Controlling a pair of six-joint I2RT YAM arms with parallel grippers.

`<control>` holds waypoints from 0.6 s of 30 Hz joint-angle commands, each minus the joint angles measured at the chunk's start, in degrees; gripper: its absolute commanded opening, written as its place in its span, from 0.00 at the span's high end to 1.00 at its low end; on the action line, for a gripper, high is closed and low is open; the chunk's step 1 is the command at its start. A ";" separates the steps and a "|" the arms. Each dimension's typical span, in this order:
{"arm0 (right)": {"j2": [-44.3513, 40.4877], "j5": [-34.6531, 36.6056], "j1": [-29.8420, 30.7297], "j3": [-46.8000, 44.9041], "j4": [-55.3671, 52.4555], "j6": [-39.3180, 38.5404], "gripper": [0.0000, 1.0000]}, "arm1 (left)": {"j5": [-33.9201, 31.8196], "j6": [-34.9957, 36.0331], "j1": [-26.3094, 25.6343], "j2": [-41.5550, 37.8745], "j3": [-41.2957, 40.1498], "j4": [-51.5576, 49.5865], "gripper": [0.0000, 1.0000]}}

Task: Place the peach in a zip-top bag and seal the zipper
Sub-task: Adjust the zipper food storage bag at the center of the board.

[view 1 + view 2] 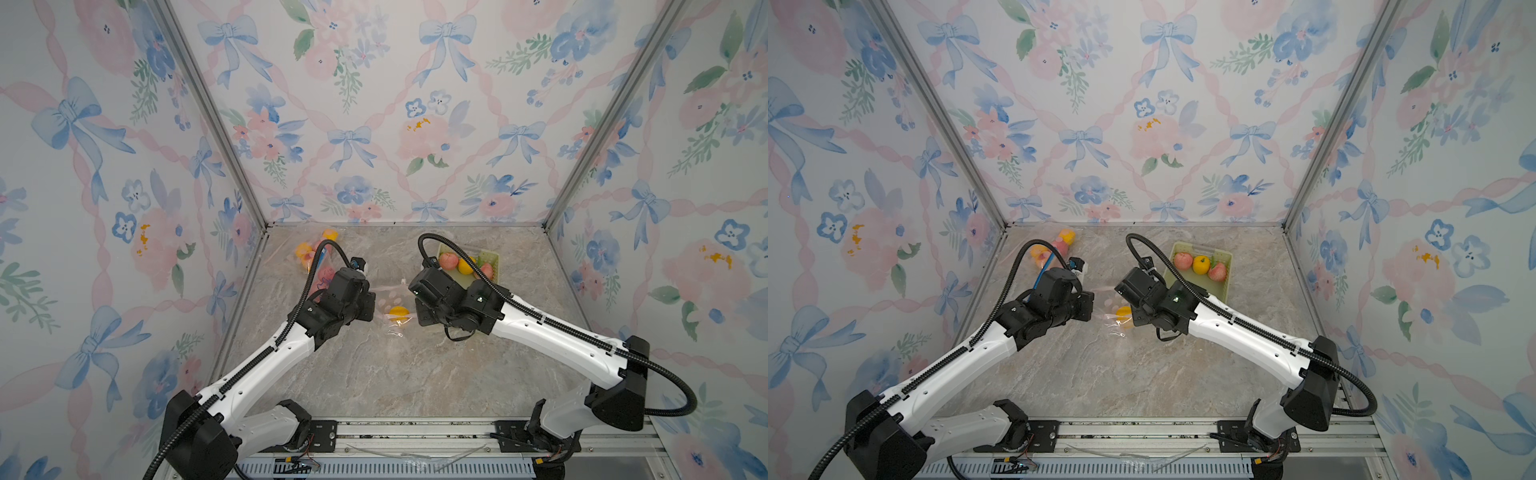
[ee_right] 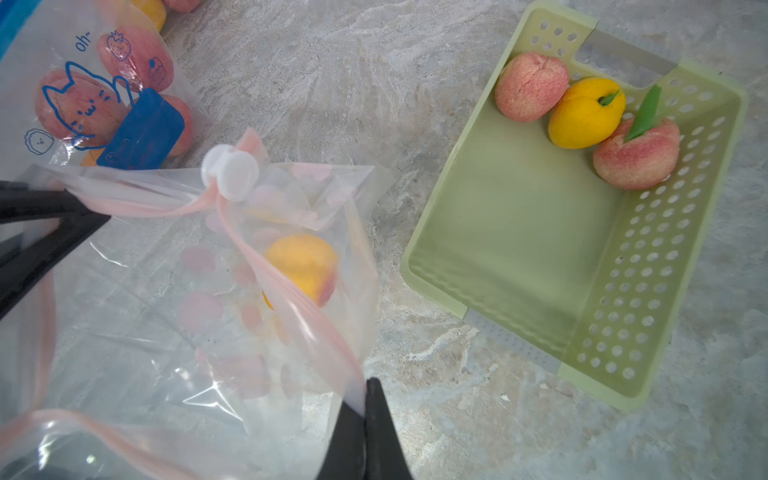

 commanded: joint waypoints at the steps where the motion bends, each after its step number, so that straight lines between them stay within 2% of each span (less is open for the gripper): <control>1: 0.42 1.45 -0.34 -1.37 -1.55 -0.59 1.00 | -5.72 3.93 0.27 -1.12 0.42 -2.48 1.00; 3: -0.51 2.67 -1.31 -2.72 -2.36 -0.08 1.00 | -11.13 6.27 0.99 -2.18 -0.34 -2.64 1.00; 5: -1.95 1.33 -2.09 -4.57 -0.43 -0.58 1.00 | -10.09 7.34 1.65 -3.21 -0.45 -2.40 1.00; 10: -2.99 -8.52 -2.34 -8.26 11.46 -4.07 0.87 | 5.90 4.53 1.60 -4.12 -1.64 3.82 1.00; 11: -2.65 -9.83 -2.38 -8.42 12.99 -4.43 0.83 | 7.60 3.64 1.61 -4.14 -2.06 5.10 1.00; 13: -1.91 -12.03 -2.67 -8.26 14.93 -5.11 0.68 | 9.06 2.17 1.45 -3.65 -2.25 6.21 1.00; 18: -3.00 -17.35 -4.48 -7.93 18.16 -6.35 0.49 | 9.08 0.59 1.17 -2.63 -2.54 6.18 1.00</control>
